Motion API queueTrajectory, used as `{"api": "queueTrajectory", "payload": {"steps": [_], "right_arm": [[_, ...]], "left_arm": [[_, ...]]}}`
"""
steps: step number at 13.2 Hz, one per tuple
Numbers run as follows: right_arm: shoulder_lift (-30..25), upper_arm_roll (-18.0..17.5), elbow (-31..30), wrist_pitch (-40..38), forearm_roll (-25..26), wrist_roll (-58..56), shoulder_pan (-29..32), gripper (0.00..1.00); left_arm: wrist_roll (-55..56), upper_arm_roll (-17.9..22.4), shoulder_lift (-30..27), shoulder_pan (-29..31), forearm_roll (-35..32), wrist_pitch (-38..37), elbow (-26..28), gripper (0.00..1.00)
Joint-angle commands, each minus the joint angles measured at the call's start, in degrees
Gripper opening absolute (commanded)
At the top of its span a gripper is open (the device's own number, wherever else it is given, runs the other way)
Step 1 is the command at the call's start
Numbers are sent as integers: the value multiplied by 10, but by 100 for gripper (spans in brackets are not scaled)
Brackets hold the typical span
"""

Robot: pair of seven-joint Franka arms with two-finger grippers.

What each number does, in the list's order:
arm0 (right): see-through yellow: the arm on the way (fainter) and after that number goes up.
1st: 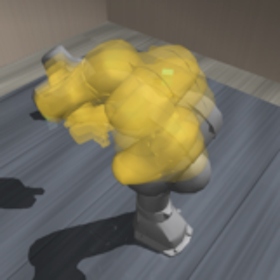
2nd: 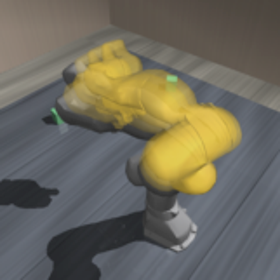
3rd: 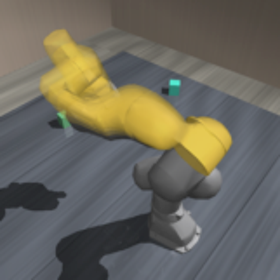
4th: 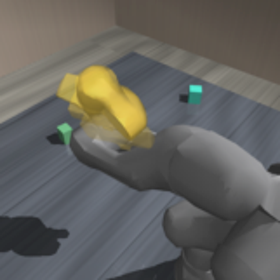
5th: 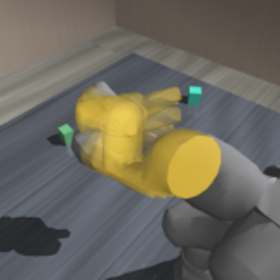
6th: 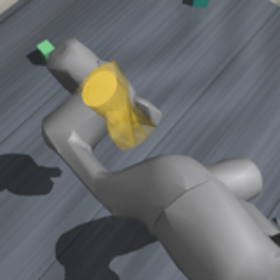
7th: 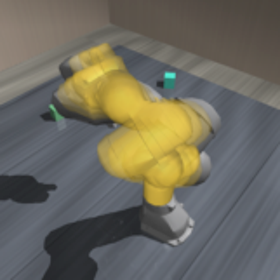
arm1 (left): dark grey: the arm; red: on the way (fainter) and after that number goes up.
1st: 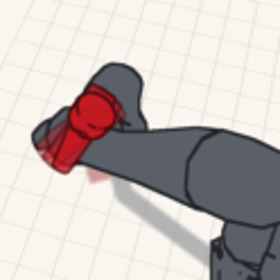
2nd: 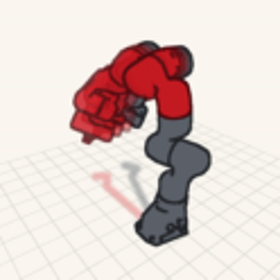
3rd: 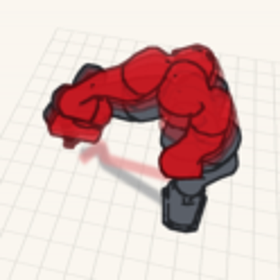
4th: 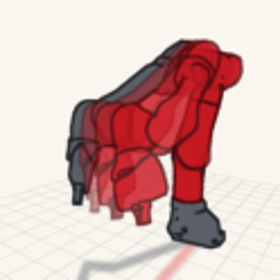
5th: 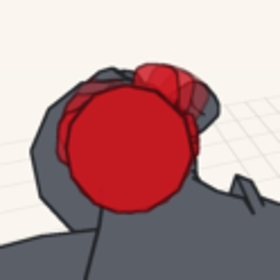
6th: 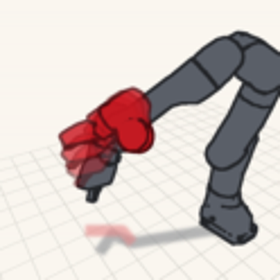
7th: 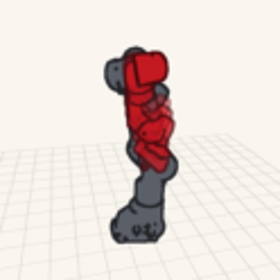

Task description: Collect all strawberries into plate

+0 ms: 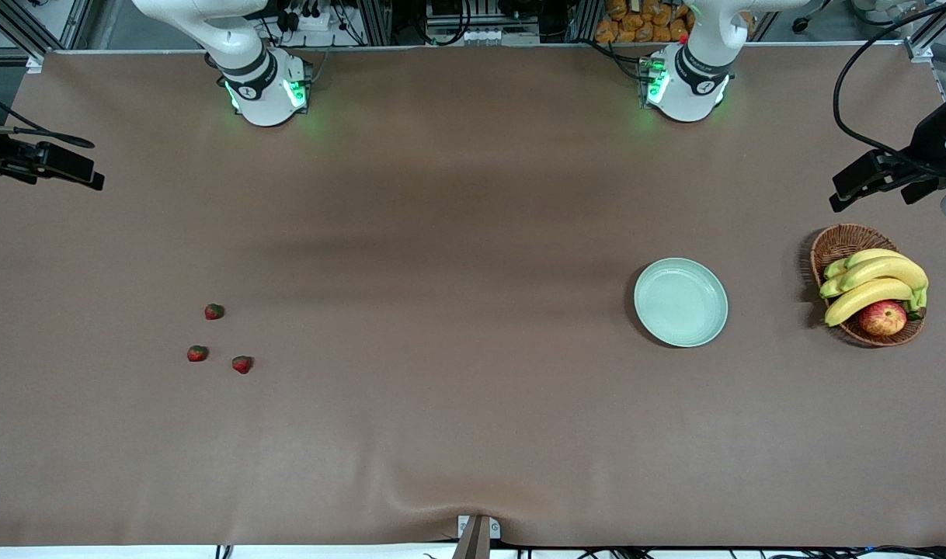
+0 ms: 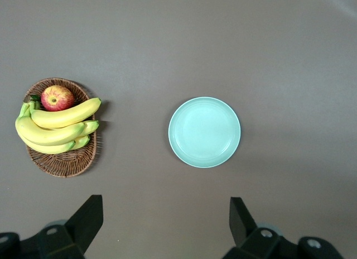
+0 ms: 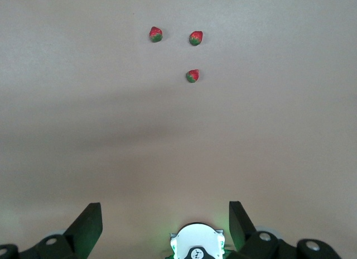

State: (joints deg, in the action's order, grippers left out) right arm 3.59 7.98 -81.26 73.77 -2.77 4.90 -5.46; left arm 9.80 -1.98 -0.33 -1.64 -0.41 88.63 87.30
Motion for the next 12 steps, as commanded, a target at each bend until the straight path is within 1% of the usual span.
{"api": "queueTrajectory", "payload": {"steps": [1, 5, 7, 10, 12], "right_arm": [[8, 10, 5, 1, -4, -7, -7, 100], [8, 10, 4, 3, -1, -7, -8, 100], [19, 10, 3, 25, -3, -7, -8, 100], [62, 10, 1, 78, -4, -8, -6, 100], [106, 10, 1, 128, -3, -8, -1, 100]], "left_arm": [[-1, -3, 2, 1, -9, -10, -8, 100], [-2, -3, 0, 1, -9, -10, -6, 100], [-2, -3, 0, 1, -8, -11, -5, 100], [-4, -3, -2, 1, -8, -11, -5, 100], [-4, -3, -2, 1, -8, -11, -5, 100]]}}
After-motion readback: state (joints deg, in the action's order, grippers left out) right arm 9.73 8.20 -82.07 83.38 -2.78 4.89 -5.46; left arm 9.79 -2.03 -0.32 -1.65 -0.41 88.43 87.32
